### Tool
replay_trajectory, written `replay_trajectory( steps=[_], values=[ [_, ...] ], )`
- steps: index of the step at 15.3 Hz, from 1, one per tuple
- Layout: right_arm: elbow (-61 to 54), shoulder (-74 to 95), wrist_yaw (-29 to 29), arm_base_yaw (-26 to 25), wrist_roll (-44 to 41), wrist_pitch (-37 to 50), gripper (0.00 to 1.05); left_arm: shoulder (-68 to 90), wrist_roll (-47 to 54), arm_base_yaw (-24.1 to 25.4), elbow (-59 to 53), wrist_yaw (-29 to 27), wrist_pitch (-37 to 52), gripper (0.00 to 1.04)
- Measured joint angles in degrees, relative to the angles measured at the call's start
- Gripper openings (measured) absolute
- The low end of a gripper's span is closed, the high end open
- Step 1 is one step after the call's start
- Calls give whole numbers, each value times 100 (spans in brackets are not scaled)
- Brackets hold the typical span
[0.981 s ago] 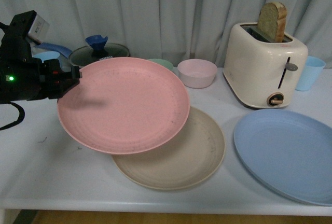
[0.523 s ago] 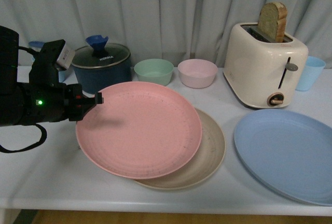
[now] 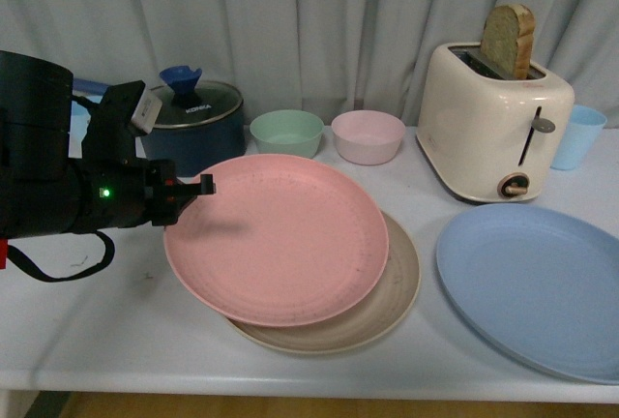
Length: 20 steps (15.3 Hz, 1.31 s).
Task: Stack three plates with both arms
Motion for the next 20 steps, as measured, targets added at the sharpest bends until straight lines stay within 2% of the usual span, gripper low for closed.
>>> replay_trajectory(
  steps=[4,5,10,13,15,16,17,18,19,20],
  values=[
    [0,0,0,0,0,0,98,87,-103,-190,7,-74,136,3],
    [0,0,0,0,0,0,98,136,-157,-205,15,-50,160,10],
    [0,0,0,0,0,0,98,-44,-494,-111,-83,-33,205,64],
    [0,0,0,0,0,2,98,-1399,-702,46,-726,-179,820,98],
    [0,0,0,0,0,0,98,-2610,-575,-96,-1165,-603,876,97],
    [0,0,0,0,0,2,98,-3038,-197,-212,-1558,-1362,1561,87],
    [0,0,2,0,0,-2,98,-3473,251,-229,-2026,-1867,1956,74],
    [0,0,2,0,0,0,98,-3781,496,-57,-2553,-1989,2068,60],
    [0,0,0,0,0,0,98,-4074,623,92,-3185,-1967,2090,40],
    [0,0,0,0,0,0,98,-4352,662,111,-3491,-1882,2114,27]
  ],
)
